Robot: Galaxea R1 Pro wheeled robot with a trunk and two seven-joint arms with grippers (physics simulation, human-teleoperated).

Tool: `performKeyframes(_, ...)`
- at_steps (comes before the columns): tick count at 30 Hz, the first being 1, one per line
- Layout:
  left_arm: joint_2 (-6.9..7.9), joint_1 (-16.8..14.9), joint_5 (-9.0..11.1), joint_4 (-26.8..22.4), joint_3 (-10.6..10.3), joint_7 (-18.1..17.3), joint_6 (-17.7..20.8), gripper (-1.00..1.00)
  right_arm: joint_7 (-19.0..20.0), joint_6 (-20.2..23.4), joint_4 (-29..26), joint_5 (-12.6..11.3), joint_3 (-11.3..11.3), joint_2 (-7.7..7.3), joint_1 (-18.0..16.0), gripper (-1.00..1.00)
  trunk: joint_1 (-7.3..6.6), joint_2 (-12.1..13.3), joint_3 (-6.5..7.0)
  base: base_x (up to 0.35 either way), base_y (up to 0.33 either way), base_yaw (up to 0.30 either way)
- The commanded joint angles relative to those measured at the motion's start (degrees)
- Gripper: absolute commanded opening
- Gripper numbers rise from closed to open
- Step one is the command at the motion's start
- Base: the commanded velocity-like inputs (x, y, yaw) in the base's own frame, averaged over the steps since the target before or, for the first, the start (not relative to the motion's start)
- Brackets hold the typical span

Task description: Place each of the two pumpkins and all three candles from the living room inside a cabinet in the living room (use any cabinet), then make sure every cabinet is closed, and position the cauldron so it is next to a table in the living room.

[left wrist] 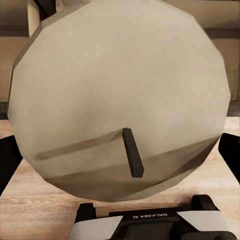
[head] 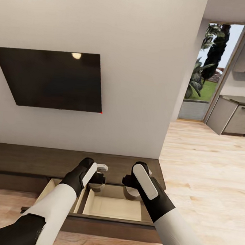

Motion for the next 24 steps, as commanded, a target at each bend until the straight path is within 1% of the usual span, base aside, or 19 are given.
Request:
performKeyframes(1,0.0,-0.01,-0.02,0.01,-0.01,0.0,0.06,-1.0,-0.02,-0.13,0.04,-0.07,0.0,0.0,0.01,-1.0,0.22,-0.42,-0.18,0.0,0.0,0.0)
performKeyframes(6,0.0,-0.02,-0.02,0.87,0.05,-0.18,0.18,-1.0,0.43,-0.14,0.25,-0.02,0.0,0.0,0.01,-1.0,1.32,-2.43,-1.08,0.0,0.0,0.0)
performKeyframes(14,0.0,-0.01,0.0,2.39,0.19,-0.31,0.01,-1.0,1.37,-0.21,2.25,-0.01,0.0,0.0,0.0,-1.0,3.08,-5.63,-2.52,0.0,0.0,0.0)
performKeyframes(24,0.0,-0.03,-0.08,3.96,0.17,-0.29,-0.48,-1.0,1.52,-0.31,2.5,0.14,-0.02,0.0,0.03,-1.0,5.28,-9.65,-4.31,0.0,0.0,0.0)
